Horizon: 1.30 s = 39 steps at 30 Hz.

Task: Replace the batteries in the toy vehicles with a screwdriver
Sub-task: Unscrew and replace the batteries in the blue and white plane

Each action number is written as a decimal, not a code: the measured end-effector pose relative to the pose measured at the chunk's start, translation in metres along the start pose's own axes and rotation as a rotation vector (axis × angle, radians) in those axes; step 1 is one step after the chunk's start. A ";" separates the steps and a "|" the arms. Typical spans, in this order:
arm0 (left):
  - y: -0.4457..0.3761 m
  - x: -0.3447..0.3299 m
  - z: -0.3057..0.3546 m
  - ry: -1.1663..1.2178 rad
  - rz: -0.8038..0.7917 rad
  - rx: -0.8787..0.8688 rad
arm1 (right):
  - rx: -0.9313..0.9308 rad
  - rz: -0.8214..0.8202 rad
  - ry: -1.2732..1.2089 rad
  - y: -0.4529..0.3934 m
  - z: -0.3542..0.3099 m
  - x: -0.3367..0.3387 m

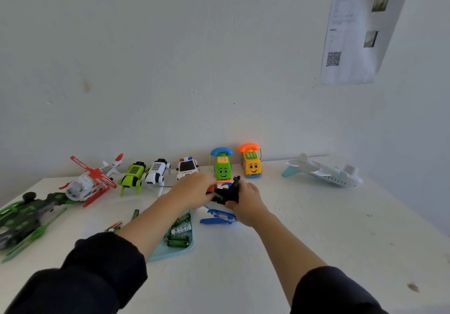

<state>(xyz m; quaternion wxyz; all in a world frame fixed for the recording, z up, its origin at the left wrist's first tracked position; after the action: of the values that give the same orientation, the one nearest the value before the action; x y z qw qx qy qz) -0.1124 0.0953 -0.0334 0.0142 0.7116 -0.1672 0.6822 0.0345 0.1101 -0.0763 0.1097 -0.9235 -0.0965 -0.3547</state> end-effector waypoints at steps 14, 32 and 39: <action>-0.007 0.002 0.003 -0.244 -0.249 -0.028 | 0.027 -0.012 0.058 0.002 -0.002 -0.003; 0.059 0.014 -0.104 -0.231 -0.137 0.702 | 0.013 0.070 0.019 0.009 0.003 -0.011; 0.091 -0.004 -0.136 -0.114 -0.217 0.818 | 0.188 0.370 -0.042 0.029 0.012 -0.032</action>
<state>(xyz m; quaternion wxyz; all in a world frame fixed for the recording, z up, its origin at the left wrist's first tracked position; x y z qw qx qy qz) -0.2674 0.0444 -0.0471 -0.2066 0.7088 0.1926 0.6465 0.0263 0.0829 -0.1108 0.2568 -0.9182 0.0398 -0.2988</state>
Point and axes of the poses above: each hand's wrist, its own y-axis away from the middle knuckle, its own x-axis out of the back of the hand, z = x × y, the point moved 2 cm from there along -y, towards the middle knuckle, and after that the axes turned 4 degrees about -y, right-handed, at the moved point
